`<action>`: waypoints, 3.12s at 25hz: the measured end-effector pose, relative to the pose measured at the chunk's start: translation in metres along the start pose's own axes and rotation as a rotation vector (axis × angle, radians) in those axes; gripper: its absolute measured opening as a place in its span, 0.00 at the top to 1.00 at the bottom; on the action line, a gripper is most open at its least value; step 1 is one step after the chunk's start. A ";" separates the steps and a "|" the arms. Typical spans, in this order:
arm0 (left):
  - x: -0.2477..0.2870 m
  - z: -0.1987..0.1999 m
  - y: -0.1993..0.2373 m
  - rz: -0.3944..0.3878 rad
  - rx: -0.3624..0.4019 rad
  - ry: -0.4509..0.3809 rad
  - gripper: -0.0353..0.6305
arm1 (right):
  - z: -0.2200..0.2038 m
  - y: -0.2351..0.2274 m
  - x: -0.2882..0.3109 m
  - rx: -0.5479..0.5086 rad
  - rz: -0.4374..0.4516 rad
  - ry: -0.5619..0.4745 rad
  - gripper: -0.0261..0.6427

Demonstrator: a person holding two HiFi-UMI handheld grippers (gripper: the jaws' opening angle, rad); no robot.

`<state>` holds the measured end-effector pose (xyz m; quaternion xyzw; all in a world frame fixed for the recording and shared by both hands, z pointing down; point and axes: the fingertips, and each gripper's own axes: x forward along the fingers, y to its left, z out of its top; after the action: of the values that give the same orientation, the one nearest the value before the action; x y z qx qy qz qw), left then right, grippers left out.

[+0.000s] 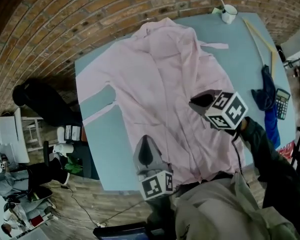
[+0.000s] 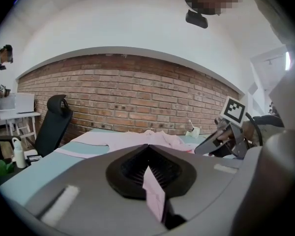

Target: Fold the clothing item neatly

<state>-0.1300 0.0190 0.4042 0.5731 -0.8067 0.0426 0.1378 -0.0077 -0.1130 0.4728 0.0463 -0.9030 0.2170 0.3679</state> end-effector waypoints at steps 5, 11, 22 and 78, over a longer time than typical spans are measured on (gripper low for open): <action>-0.019 0.010 -0.006 0.003 0.014 -0.010 0.94 | -0.010 0.012 0.002 0.146 -0.021 -0.159 0.94; -0.027 0.022 -0.003 0.037 0.027 -0.047 0.94 | 0.064 0.014 -0.018 0.168 0.042 -0.281 0.89; -0.040 0.010 0.002 0.050 -0.003 -0.048 0.94 | 0.011 0.062 -0.024 0.086 0.127 -0.386 0.94; 0.152 -0.070 0.353 0.050 -0.397 0.272 0.69 | 0.229 0.117 0.437 -0.910 -0.040 0.374 0.82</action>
<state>-0.4945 0.0162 0.5443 0.5037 -0.7871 -0.0364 0.3541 -0.5003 -0.0713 0.5843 -0.1418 -0.8236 -0.2021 0.5106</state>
